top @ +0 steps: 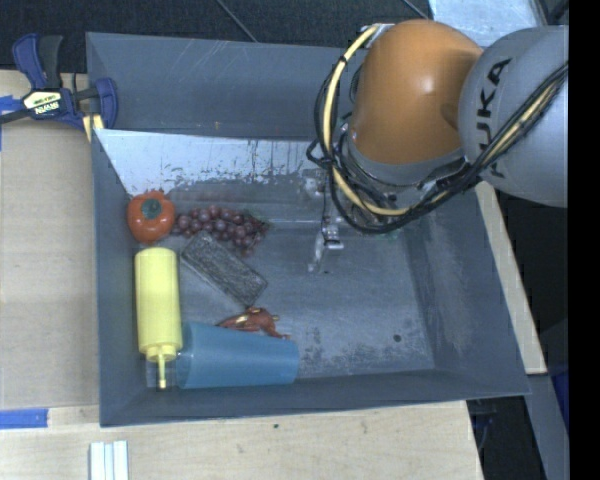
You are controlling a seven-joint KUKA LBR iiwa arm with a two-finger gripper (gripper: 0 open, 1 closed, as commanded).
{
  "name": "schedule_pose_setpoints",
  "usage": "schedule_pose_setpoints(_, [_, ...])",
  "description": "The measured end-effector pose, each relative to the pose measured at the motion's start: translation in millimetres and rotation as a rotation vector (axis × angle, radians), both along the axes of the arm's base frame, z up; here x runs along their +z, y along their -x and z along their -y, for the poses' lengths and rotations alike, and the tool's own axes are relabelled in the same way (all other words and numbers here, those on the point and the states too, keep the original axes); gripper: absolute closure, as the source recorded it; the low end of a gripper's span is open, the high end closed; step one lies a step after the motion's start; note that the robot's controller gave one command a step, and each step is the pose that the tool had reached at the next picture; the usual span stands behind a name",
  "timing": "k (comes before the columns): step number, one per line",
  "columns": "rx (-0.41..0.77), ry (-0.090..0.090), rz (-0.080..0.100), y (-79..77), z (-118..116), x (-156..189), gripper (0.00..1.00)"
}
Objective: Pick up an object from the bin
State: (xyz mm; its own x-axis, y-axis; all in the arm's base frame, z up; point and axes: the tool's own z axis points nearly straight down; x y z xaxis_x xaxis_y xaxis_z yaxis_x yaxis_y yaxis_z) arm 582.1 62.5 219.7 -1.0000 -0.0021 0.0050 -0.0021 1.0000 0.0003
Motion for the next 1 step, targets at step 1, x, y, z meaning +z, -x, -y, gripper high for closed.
schedule_pose_setpoints(1, [-0.002, 0.0, 0.009, -1.6, 0.4, 4.7, 0.0])
